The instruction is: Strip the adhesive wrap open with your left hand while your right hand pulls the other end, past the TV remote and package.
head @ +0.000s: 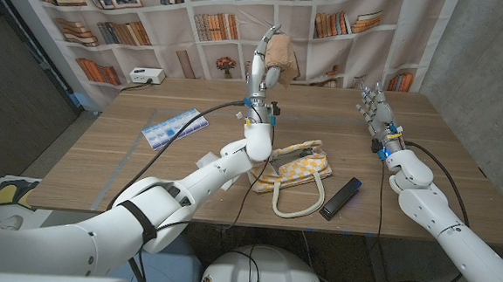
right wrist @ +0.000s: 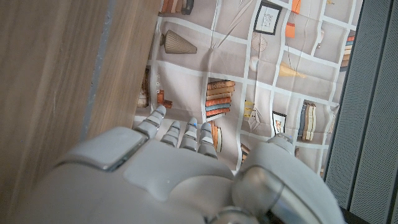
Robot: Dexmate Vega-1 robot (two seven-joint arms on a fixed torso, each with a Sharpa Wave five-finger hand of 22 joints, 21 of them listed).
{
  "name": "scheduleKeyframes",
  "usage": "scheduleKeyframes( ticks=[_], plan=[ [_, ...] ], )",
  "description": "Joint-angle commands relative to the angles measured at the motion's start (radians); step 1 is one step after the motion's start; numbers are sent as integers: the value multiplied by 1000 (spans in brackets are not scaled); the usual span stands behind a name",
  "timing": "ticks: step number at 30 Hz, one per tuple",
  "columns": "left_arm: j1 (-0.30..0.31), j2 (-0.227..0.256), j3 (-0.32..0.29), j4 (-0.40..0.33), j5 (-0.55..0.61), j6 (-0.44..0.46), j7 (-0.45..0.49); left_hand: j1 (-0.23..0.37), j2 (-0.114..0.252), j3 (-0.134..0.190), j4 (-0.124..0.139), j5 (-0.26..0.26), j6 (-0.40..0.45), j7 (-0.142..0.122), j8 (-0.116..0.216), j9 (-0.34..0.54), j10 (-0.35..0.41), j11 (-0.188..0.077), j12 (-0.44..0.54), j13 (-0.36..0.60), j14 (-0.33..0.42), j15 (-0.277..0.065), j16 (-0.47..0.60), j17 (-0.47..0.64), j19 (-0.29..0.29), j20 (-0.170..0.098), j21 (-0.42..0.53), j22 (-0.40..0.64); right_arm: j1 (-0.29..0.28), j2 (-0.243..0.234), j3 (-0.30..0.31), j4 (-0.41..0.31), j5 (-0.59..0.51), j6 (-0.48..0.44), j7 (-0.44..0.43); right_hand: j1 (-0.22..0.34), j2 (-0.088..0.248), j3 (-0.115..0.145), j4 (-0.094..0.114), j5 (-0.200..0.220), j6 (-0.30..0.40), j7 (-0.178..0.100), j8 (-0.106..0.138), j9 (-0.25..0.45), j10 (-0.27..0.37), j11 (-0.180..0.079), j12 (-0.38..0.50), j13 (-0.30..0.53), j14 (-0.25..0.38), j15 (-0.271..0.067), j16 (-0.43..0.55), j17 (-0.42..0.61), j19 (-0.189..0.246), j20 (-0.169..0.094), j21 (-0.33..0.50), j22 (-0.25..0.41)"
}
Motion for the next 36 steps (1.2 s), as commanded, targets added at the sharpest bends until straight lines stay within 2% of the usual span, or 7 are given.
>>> scheduleKeyframes(
  ticks=[1,15,27,29,30,34,36],
  plan=[
    [40,28,25,-67,-86,11,-30,34,2,9,-14,-22,3,1,28,30,30,-1,37,39,64,-20,29,32,1,-4,16,7,-10,-10,3,-19,-1,-9,-5,0,8,3,4,0,7,0,7,2,3,-6,0,2,0,-13,2,2,3,3,2,4],
    [132,33,-40,-187,-196,18,-106,69,3,6,-22,-34,18,5,69,70,51,0,79,91,75,-16,47,63,-3,-1,37,12,6,-15,-18,-26,-24,-14,9,2,9,5,3,0,9,3,5,2,3,-2,-1,2,7,-22,4,2,15,-7,6,4],
    [176,44,-91,-236,-234,18,-164,87,2,12,-22,-38,14,5,88,92,49,1,97,117,50,-17,29,59,-4,-3,49,12,32,11,-46,-7,-43,22,36,11,10,10,-3,0,14,7,6,2,17,5,4,2,19,-42,6,0,36,-18,11,3],
    [180,49,-97,-240,-202,27,-147,89,2,12,-22,-38,15,6,90,94,49,1,98,119,48,-16,27,59,-4,-2,51,12,36,18,-51,-3,-45,32,41,19,9,13,-8,0,23,11,8,2,31,5,8,2,27,-60,6,-2,54,-62,14,3],
    [188,50,-101,-250,-205,31,-149,90,2,13,-22,-38,14,7,91,95,49,1,99,121,46,-16,26,58,-4,-1,51,12,40,22,-56,1,-50,40,45,21,9,14,-9,0,25,11,8,2,35,6,9,2,29,-63,6,-2,58,-71,14,3],
    [197,47,-112,-261,-214,36,-153,92,1,13,-21,-39,13,8,95,100,46,2,101,126,41,-15,22,57,-5,0,54,11,49,29,-66,3,-52,49,61,27,10,17,-13,0,26,14,8,2,40,15,10,2,32,-60,6,-3,63,-79,14,2],
    [200,46,-118,-263,-223,33,-159,93,1,13,-20,-40,13,6,97,102,45,2,102,128,40,-15,20,57,-4,1,55,11,54,30,-73,4,-59,60,74,30,10,19,-15,0,26,15,7,2,42,17,10,2,36,-57,6,-3,63,-70,13,2]
  ],
)
